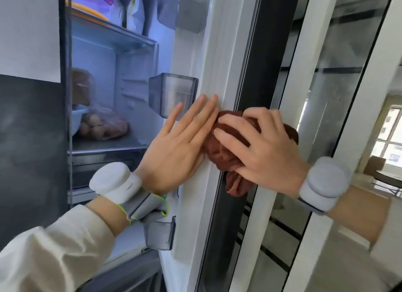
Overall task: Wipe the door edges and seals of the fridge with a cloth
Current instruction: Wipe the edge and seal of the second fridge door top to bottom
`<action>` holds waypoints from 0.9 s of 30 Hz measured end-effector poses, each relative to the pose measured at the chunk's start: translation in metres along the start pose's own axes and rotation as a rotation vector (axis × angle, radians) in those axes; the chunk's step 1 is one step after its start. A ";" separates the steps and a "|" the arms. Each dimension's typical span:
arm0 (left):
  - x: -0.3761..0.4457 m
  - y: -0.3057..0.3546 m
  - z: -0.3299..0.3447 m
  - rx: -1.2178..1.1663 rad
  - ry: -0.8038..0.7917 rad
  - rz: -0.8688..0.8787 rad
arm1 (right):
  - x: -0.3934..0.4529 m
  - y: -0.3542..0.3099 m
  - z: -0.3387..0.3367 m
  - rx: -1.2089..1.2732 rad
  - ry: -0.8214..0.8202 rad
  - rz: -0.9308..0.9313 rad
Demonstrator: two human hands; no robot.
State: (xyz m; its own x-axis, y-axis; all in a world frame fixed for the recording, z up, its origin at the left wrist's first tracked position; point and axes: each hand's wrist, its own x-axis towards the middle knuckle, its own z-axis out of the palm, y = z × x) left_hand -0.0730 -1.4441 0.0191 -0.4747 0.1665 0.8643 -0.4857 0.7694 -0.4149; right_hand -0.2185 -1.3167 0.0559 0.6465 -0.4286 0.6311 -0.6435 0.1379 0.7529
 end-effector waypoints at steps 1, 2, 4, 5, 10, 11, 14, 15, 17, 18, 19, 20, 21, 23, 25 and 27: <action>-0.007 0.002 0.002 0.002 -0.019 0.013 | -0.007 -0.008 0.005 0.014 -0.008 0.014; -0.013 0.003 0.003 0.002 -0.044 0.029 | -0.013 -0.017 0.010 0.022 -0.014 0.027; -0.026 0.007 0.009 -0.003 -0.095 0.063 | -0.024 -0.033 0.017 0.027 -0.017 0.042; -0.031 0.007 0.011 -0.006 -0.108 0.072 | -0.027 -0.038 0.018 0.029 -0.014 0.043; -0.049 0.017 0.017 -0.031 -0.127 0.058 | -0.057 -0.064 0.024 0.075 -0.070 -0.001; -0.050 0.019 0.018 -0.032 -0.127 0.050 | -0.063 -0.069 0.024 0.078 -0.085 -0.026; -0.052 0.019 0.018 -0.017 -0.135 0.042 | -0.073 -0.075 0.025 0.101 -0.102 -0.100; -0.052 0.018 0.018 -0.007 -0.142 0.046 | -0.072 -0.072 0.024 0.114 -0.096 -0.127; -0.053 0.016 0.017 0.009 -0.155 0.060 | -0.065 -0.060 0.022 0.116 -0.073 -0.150; -0.054 0.015 0.016 0.012 -0.161 0.062 | -0.059 -0.053 0.020 0.104 -0.053 -0.133; -0.054 0.015 0.017 0.014 -0.159 0.067 | -0.052 -0.043 0.019 0.080 -0.030 -0.096; -0.054 0.015 0.018 0.017 -0.156 0.064 | -0.044 -0.034 0.017 0.061 -0.011 -0.056; -0.055 0.015 0.018 0.020 -0.152 0.061 | -0.036 -0.027 0.016 0.052 -0.004 -0.024; -0.055 0.015 0.019 0.018 -0.145 0.058 | -0.027 -0.022 0.014 0.050 0.005 0.026; -0.059 0.014 0.018 0.034 -0.147 0.041 | -0.025 -0.029 0.017 0.056 0.018 0.057; -0.062 0.013 0.016 0.056 -0.154 0.025 | -0.029 -0.044 0.020 0.063 0.021 0.082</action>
State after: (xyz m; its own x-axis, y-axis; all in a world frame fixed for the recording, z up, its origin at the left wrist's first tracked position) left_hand -0.0616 -1.4547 -0.0445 -0.5923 0.0855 0.8012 -0.5100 0.7301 -0.4549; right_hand -0.2170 -1.3283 0.0003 0.5983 -0.3995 0.6946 -0.7188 0.1153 0.6856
